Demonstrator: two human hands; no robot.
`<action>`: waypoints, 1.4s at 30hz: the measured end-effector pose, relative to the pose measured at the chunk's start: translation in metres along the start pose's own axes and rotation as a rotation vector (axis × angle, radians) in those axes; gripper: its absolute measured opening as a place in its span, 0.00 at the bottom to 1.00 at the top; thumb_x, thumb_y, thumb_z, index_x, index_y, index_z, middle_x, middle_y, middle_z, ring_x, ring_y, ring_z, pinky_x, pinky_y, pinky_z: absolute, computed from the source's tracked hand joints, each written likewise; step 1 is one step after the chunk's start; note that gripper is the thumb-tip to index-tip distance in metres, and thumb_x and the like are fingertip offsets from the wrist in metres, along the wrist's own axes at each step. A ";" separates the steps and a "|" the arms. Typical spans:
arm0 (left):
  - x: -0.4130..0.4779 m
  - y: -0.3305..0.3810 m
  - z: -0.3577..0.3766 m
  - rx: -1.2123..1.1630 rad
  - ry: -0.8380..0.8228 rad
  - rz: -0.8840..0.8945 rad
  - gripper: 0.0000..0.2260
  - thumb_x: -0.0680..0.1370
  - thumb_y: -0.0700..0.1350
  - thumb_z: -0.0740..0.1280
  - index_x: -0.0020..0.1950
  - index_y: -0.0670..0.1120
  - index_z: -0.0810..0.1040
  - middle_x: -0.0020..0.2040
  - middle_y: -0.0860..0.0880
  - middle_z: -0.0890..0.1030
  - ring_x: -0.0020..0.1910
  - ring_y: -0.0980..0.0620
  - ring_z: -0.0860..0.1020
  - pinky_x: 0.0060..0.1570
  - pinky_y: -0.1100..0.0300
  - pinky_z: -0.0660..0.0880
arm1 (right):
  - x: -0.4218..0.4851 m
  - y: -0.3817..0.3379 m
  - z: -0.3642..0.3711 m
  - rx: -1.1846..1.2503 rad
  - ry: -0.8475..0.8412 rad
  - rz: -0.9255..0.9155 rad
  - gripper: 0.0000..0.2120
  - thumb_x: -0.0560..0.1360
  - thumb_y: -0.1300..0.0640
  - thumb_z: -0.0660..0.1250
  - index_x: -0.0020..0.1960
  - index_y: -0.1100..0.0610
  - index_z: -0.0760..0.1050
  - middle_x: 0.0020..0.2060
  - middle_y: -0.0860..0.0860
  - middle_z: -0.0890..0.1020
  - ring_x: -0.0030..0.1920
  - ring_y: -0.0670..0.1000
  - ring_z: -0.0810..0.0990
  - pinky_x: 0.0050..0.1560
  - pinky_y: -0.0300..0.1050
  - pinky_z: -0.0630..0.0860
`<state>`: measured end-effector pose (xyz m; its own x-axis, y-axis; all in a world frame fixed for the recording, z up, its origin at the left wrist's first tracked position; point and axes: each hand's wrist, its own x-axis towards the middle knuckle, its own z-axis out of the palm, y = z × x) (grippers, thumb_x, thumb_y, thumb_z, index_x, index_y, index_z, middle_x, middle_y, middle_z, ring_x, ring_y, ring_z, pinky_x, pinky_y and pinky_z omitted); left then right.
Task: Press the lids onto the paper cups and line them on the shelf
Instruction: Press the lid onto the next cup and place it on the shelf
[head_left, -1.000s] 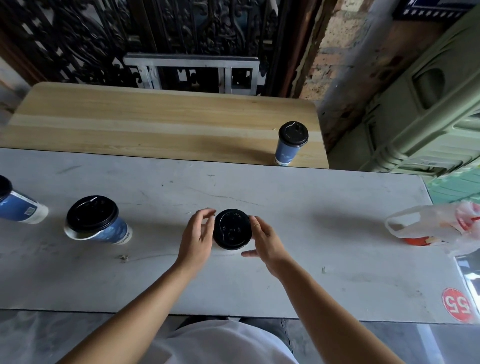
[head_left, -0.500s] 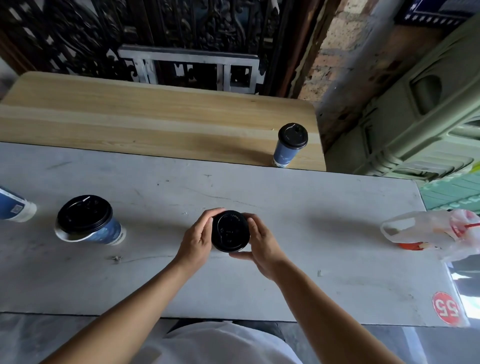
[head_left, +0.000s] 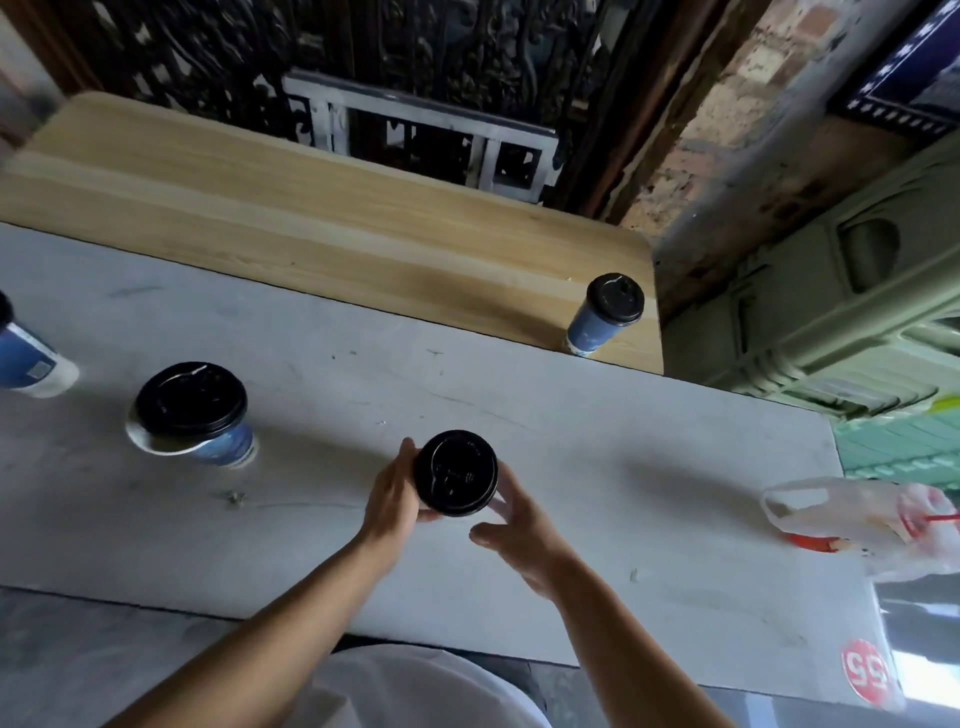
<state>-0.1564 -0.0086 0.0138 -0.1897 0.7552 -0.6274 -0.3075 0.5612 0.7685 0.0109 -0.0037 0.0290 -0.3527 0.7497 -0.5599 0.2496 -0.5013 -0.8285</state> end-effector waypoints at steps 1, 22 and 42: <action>0.001 -0.001 0.000 -0.025 0.000 -0.019 0.22 0.85 0.57 0.53 0.50 0.49 0.84 0.43 0.49 0.88 0.43 0.54 0.86 0.36 0.56 0.83 | 0.003 0.001 0.003 -0.104 0.029 -0.027 0.42 0.68 0.74 0.66 0.76 0.45 0.63 0.70 0.44 0.74 0.71 0.45 0.70 0.56 0.33 0.73; 0.077 -0.055 -0.033 1.314 0.396 0.344 0.37 0.76 0.59 0.65 0.80 0.43 0.62 0.81 0.33 0.54 0.78 0.24 0.51 0.74 0.26 0.47 | 0.133 -0.135 -0.018 -1.330 -0.100 0.033 0.36 0.63 0.40 0.77 0.65 0.50 0.67 0.56 0.53 0.74 0.57 0.57 0.76 0.54 0.55 0.78; 0.095 -0.073 -0.022 1.313 0.660 0.416 0.34 0.73 0.60 0.62 0.76 0.46 0.69 0.81 0.38 0.58 0.80 0.29 0.51 0.75 0.27 0.46 | 0.147 -0.265 -0.012 -2.538 -0.249 -0.174 0.26 0.68 0.50 0.73 0.64 0.49 0.70 0.56 0.53 0.73 0.58 0.57 0.73 0.50 0.51 0.68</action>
<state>-0.1729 0.0150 -0.1046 -0.5291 0.8484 -0.0152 0.8217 0.5167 0.2405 -0.0962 0.2447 0.1659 -0.4687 0.5834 -0.6633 0.2047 0.8022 0.5609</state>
